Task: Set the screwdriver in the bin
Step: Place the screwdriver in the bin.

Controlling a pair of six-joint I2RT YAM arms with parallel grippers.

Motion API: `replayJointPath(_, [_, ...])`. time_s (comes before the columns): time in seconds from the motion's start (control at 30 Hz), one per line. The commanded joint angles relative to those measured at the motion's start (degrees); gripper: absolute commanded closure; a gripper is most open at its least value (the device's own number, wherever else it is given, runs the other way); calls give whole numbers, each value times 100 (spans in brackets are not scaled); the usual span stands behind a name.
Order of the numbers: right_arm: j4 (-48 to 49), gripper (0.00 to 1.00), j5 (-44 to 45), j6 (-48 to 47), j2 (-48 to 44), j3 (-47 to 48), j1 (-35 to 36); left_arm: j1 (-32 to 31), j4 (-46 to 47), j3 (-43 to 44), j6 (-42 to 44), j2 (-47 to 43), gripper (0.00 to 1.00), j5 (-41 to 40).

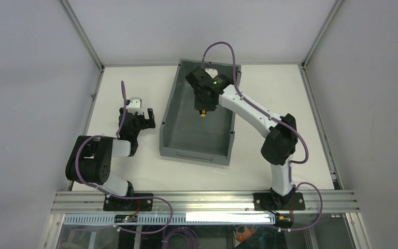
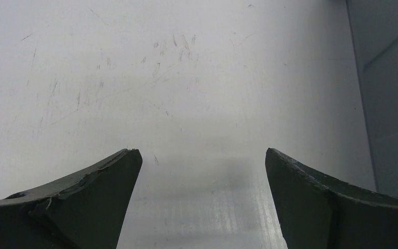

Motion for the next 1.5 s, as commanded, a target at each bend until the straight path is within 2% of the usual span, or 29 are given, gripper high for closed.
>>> replayJointPath(0.0, [351, 100, 445, 510, 350, -25, 37, 60, 161, 6, -41, -166, 1, 91])
replayJointPath(0.5, [984, 100, 281, 790, 1268, -527, -90, 60, 161, 6, -41, -165, 1, 88])
replayJointPath(0.93, [1151, 100, 35, 860, 1696, -661, -192, 60, 160, 6, -47, -170, 1, 90])
replayJointPath(1.1, [1152, 85, -158, 871, 1759, -697, -229, 60, 162, 6, -43, -163, 1, 89])
replayJointPath(1.33, [1137, 49, -101, 871, 1653, -747, -236, 58, 163, 6, -42, -164, 1, 89])
replayJointPath(1.47, [1066, 42, -52, 816, 1567, -669, -236, 60, 159, 6, -42, -166, 1, 88])
